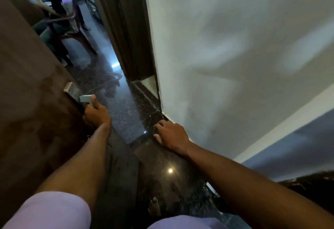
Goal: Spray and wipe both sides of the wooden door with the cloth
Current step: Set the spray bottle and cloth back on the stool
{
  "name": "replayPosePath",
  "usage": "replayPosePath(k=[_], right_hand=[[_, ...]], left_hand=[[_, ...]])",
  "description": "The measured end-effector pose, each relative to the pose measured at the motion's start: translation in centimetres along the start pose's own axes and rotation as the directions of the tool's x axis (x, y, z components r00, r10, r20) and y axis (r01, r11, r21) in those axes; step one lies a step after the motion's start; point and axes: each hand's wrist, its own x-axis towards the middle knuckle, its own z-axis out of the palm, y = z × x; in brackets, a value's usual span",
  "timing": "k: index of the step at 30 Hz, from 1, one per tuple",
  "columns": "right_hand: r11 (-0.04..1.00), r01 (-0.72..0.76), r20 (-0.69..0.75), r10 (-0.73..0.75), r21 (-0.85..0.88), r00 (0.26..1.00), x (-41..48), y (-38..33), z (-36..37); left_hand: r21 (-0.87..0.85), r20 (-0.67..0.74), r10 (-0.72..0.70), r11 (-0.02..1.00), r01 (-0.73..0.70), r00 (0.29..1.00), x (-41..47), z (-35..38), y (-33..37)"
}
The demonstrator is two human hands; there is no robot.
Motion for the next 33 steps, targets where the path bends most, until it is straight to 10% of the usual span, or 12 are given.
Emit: replayPosePath(k=[33], right_hand=[[0.964, -0.265, -0.185, 0.258, -0.015, 0.948, -23.4, 6.4, -3.5]], left_hand=[[-0.086, 0.367, 0.312, 0.949, -0.302, 0.876, -28.2, -2.9, 5.0]])
